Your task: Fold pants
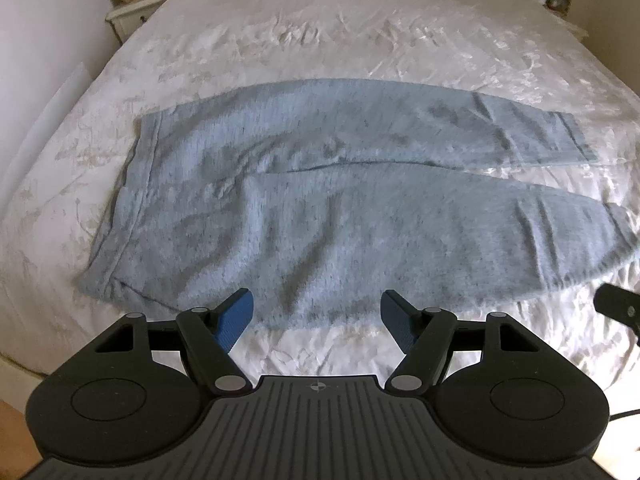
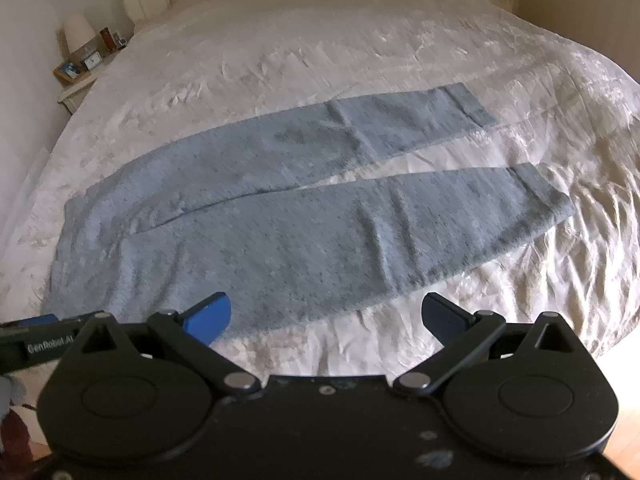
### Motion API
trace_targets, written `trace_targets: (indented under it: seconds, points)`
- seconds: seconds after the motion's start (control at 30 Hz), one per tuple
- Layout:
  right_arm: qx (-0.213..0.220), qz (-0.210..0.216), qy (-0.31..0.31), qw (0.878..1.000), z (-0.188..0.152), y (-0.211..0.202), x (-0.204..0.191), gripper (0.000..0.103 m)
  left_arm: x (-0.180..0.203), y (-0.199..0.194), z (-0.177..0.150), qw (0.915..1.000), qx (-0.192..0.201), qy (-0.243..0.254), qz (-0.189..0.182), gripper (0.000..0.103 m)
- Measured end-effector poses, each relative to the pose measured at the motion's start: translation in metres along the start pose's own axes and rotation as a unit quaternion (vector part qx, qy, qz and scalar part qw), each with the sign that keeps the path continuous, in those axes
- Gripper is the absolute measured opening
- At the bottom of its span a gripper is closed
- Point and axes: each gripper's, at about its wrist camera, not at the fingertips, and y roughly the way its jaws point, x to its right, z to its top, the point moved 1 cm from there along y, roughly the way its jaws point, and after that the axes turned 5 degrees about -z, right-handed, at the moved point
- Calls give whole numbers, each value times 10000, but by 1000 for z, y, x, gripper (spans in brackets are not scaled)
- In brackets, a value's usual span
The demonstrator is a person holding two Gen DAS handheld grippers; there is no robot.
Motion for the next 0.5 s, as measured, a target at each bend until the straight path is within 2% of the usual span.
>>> trace_targets:
  seconds: [0.27,0.33,0.5]
  points:
    - [-220,38,65,9997,6,21,32,103,23,12,6,9998,-46,-83,146,65]
    - [-252,64,33,9997,12,32,40,103,31,14,11,9996,-70,-131,227,60]
    - [-161,106,-196,9996,37,58,62,103,53,24,28,9990,-107,-292,319,59]
